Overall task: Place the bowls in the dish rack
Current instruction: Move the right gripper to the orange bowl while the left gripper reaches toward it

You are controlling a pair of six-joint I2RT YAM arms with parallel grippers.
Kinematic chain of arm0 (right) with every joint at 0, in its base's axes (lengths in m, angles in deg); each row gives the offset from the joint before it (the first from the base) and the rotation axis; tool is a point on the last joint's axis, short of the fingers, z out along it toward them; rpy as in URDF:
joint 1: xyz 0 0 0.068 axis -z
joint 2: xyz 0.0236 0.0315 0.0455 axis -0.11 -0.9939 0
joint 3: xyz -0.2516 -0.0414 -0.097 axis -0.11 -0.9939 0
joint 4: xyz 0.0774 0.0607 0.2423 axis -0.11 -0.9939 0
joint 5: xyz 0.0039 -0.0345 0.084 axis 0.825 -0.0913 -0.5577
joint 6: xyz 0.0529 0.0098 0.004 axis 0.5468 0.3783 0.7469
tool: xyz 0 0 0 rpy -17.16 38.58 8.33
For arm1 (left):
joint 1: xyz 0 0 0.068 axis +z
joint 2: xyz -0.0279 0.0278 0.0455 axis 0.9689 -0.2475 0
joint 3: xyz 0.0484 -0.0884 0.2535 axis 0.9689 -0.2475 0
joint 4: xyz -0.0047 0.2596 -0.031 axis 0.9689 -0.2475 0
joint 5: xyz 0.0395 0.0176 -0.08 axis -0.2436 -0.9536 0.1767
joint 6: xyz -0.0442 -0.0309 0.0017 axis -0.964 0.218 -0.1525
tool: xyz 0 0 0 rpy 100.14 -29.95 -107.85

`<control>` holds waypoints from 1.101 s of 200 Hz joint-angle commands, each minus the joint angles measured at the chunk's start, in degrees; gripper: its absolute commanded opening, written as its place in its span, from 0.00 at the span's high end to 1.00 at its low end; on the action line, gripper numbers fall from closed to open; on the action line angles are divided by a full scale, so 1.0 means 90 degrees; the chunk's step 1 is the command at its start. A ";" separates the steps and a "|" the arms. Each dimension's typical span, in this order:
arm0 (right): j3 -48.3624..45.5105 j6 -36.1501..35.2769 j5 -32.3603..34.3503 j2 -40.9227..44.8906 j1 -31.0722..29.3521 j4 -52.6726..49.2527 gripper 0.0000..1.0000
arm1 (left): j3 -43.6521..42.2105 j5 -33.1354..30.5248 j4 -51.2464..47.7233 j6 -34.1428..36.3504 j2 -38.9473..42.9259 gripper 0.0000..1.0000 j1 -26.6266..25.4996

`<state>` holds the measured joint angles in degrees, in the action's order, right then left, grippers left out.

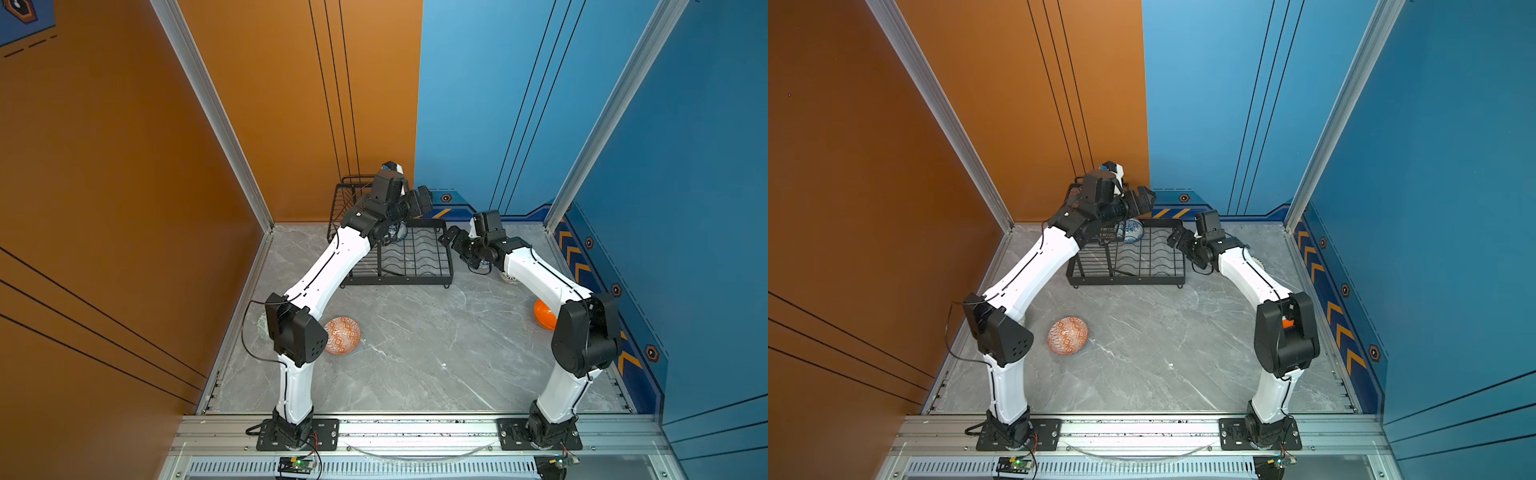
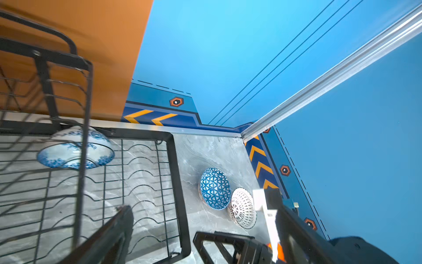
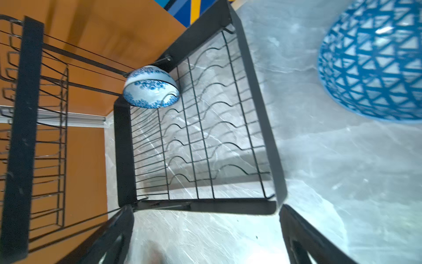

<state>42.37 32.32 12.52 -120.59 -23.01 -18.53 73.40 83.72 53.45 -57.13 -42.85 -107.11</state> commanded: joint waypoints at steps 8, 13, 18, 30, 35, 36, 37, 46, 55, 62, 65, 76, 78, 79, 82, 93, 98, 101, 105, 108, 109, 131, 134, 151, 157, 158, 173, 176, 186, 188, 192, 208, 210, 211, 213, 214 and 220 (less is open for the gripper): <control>-0.0531 -0.0267 0.0618 0.0778 0.0272 -0.0677 0.00 | 0.0692 0.0432 -0.0151 -0.0078 -0.0572 0.02 -0.0138; -0.0531 -0.0256 0.0608 0.0787 0.0314 -0.0811 0.00 | 0.0790 0.0471 -0.0197 -0.0120 -0.0665 0.02 -0.0162; -0.0493 -0.0241 0.0642 0.0779 0.0331 -0.1001 0.00 | 0.0875 0.0522 -0.0218 -0.0168 -0.0754 0.02 -0.0185; -0.0387 -0.0198 0.0882 0.0754 0.0385 -0.1519 0.00 | 0.1052 0.0634 -0.0281 -0.0238 -0.0941 0.02 -0.0241; -0.0380 -0.0184 0.0956 0.0762 0.0426 -0.1678 0.00 | 0.1120 0.0659 -0.0318 -0.0244 -0.1011 0.02 -0.0276; -0.0392 -0.0180 0.0960 0.0765 0.0432 -0.1703 0.00 | 0.1136 0.0667 -0.0321 -0.0245 -0.1026 0.02 -0.0281; -0.0392 -0.0179 0.0963 0.0772 0.0440 -0.1721 0.00 | 0.1149 0.0670 -0.0323 -0.0250 -0.1039 0.02 -0.0288; -0.0467 -0.0120 0.1025 0.0860 0.0524 -0.1854 0.00 | 0.1250 0.0729 -0.0380 -0.0274 -0.1157 0.02 -0.0346; -0.0586 -0.0028 0.1136 0.1003 0.0595 -0.1968 0.00 | 0.1321 0.0793 -0.0408 -0.0293 -0.1256 0.02 -0.0409; -0.0667 0.0025 0.1259 0.1150 0.0650 -0.2049 0.00 | 0.1354 0.0840 -0.0421 -0.0304 -0.1320 0.02 -0.0454; -0.0712 0.0042 0.1324 0.1225 0.0668 -0.2082 0.00 | 0.1359 0.0856 -0.0431 -0.0304 -0.1342 0.02 -0.0472; -0.0905 0.0116 0.1538 0.1576 0.0726 -0.2100 0.00 | 0.1391 0.0904 -0.0432 -0.0315 -0.1423 0.02 -0.0535; -0.0951 0.0123 0.1584 0.1629 0.0737 -0.2099 0.00 | 0.1400 0.0912 -0.0432 -0.0309 -0.1444 0.02 -0.0546; -0.0965 0.0134 0.1607 0.1667 0.0744 -0.2099 0.00 | 0.1403 0.0910 -0.0432 -0.0306 -0.1453 0.02 -0.0548; -0.1030 0.0157 0.1678 0.1735 0.0764 -0.2099 0.00 | 0.1411 0.0920 -0.0438 -0.0304 -0.1473 0.02 -0.0574; -0.1231 0.0255 0.1929 0.2101 0.0807 -0.2099 0.00 | 0.1447 0.0930 -0.0434 -0.0287 -0.1533 0.02 -0.0613; -0.1338 0.0312 0.2038 0.2254 0.0846 -0.2099 0.00 | 0.1477 0.0937 -0.0432 -0.0284 -0.1560 0.02 -0.0618; -0.1410 0.0349 0.2078 0.2349 0.0874 -0.2107 0.00 | 0.1480 0.0929 -0.0439 -0.0284 -0.1573 0.02 -0.0630; -0.1495 0.0398 0.2108 0.2454 0.0926 -0.2107 0.00 | 0.1498 0.0924 -0.0438 -0.0292 -0.1590 0.02 -0.0623; -0.1586 0.0438 0.2115 0.2565 0.1002 -0.2108 0.00 | 0.1504 0.0930 -0.0433 -0.0294 -0.1611 0.02 -0.0627; -0.1586 0.0438 0.2115 0.2565 0.1002 -0.2108 0.00 | 0.1509 0.0924 -0.0432 -0.0299 -0.1614 0.02 -0.0627; -0.2044 0.0672 0.1846 0.2939 0.1481 -0.2071 0.00 | 0.1597 0.0976 -0.0433 -0.0374 -0.1741 0.02 -0.0636; -0.2099 0.0702 0.1784 0.2954 0.1555 -0.2074 0.00 | 0.1617 0.0990 -0.0437 -0.0380 -0.1769 0.02 -0.0635; -0.2372 0.0877 0.1308 0.2923 0.2013 -0.2089 0.00 | 0.1748 0.1039 -0.0435 -0.0401 -0.1895 0.02 -0.0674; -0.2451 0.0913 0.1172 0.2894 0.2166 -0.2115 0.00 | 0.1806 0.1048 -0.0432 -0.0401 -0.1946 0.02 -0.0686; -0.2457 0.0915 0.1147 0.2891 0.2191 -0.2122 0.00 | 0.1816 0.1046 -0.0422 -0.0401 -0.1953 0.02 -0.0681; -0.2589 0.0908 0.1029 0.3000 0.2414 -0.2114 0.00 | 0.1957 0.1097 -0.0422 -0.0407 -0.2086 0.02 -0.0715; -0.2590 0.0891 0.1066 0.3027 0.2427 -0.2121 0.00 | 0.1976 0.1099 -0.0423 -0.0411 -0.2107 0.02 -0.0724; -0.2564 0.0826 0.1191 0.3136 0.2435 -0.2145 0.00 | 0.2036 0.1102 -0.0427 -0.0419 -0.2177 0.02 -0.0735; -0.2554 0.0803 0.1214 0.3152 0.2439 -0.2148 0.00 | 0.2045 0.1098 -0.0426 -0.0420 -0.2190 0.02 -0.0740; -0.2538 0.0770 0.1255 0.3178 0.2447 -0.2157 0.00 | 0.2063 0.1103 -0.0422 -0.0429 -0.2222 0.02 -0.0742; -0.2386 0.0465 0.1396 0.3165 0.2523 -0.2287 0.00 | 0.2121 0.1115 -0.0422 -0.0449 -0.2317 0.02 -0.0754; -0.2358 0.0410 0.1400 0.3155 0.2544 -0.2312 0.00 | 0.2129 0.1121 -0.0422 -0.0462 -0.2327 0.02 -0.0755; -0.2343 0.0380 0.1402 0.3143 0.2546 -0.2323 0.00 | 0.2129 0.1127 -0.0422 -0.0461 -0.2329 0.02 -0.0755; -0.2311 0.0333 0.1404 0.3120 0.2567 -0.2343 0.00 | 0.2139 0.1127 -0.0422 -0.0465 -0.2342 0.02 -0.0752; -0.2294 0.0302 0.1409 0.3106 0.2577 -0.2353 0.00 | 0.2139 0.1125 -0.0422 -0.0468 -0.2351 0.02 -0.0748; -0.2192 0.0111 0.1445 0.3013 0.2602 -0.2456 0.00 | 0.2148 0.1143 -0.0419 -0.0479 -0.2370 0.02 -0.0762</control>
<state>19.42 38.03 24.38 -93.55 -0.84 -37.04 90.99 92.33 50.39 -60.64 -62.46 -113.38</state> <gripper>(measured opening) 0.996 0.979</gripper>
